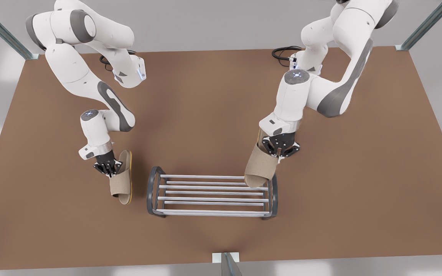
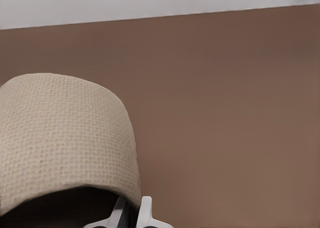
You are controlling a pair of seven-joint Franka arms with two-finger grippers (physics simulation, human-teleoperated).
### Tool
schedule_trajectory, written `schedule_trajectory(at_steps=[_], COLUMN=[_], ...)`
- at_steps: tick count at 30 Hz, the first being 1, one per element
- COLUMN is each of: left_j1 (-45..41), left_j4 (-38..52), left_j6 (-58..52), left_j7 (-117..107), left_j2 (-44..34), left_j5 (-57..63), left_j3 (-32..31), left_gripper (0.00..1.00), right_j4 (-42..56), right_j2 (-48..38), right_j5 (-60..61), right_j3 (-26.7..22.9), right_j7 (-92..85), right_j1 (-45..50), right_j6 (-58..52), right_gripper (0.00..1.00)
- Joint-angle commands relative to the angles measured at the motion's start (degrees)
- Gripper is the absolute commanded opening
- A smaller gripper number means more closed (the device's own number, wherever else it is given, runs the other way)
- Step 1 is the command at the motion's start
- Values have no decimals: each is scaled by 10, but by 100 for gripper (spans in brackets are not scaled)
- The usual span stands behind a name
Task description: Place the right shoe on the shoe rack with the right arm, and place the left shoe on the shoe rack with the left arm
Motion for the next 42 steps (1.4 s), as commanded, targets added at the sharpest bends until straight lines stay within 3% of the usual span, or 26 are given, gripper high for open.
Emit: schedule_trajectory(at_steps=[1, 3, 4, 7, 10, 14, 25, 26, 27, 33, 36, 37, 39, 40, 42], left_j1=[-49, -208, -255, -302, -386, -390, -396, -396, -396, -411, -404, -370, -205, -128, -88], left_j4=[29, 85, 90, 127, 155, 155, 185, 185, 184, 151, 214, 253, 255, 253, 255], left_j6=[-95, -98, -96, -99, -91, -73, -57, -57, -57, -83, -292, -355, -417, -432, -468], left_j7=[-323, -324, -333, -377, -404, -476, -501, -500, -498, -502, -374, -252, 51, 208, 213], left_j2=[31, 47, 49, 88, 114, 147, 191, 192, 194, 177, 90, 50, 0, 4, 26], left_j5=[54, 70, 84, 145, 150, 227, 266, 266, 273, 276, 93, 0, -156, -168, -193], left_j3=[25, 179, 229, 252, 337, 336, 337, 337, 337, 325, 248, 249, 249, 251, 251], left_gripper=[21, 21, 21, 21, 21, 21, 21, 65, 100, 100, 100, 100, 100, 100, 100], right_j4=[3, 10, 17, 48, 80, 106, 176, 175, 182, 187, 187, 191, 224, 243, 277], right_j2=[-2, -4, -10, -32, -42, -61, -119, -124, -133, -180, -212, -219, -228, -228, -223], right_j5=[1, 1, 1, 1, 1, 1, 1, 1, 0, -2, -2, -2, -3, -8, -29], right_j3=[0, 0, 0, 0, 0, -1, -1, -1, -1, 0, 6, 7, 9, 10, 16], right_j7=[-2, -3, -4, -4, -6, -5, -5, -5, -6, -9, -3, -1, 2, 17, 54], right_j1=[-3, -8, -11, -12, -11, -10, -21, -21, -27, -36, -34, -29, -28, -24, -11], right_j6=[-4, -10, -30, -103, -156, -221, -403, -406, -431, -496, -536, -556, -626, -655, -696], right_gripper=[21, 21, 21, 21, 21, 21, 21, 21, 21, 21, 21, 21, 21, 21, 21])
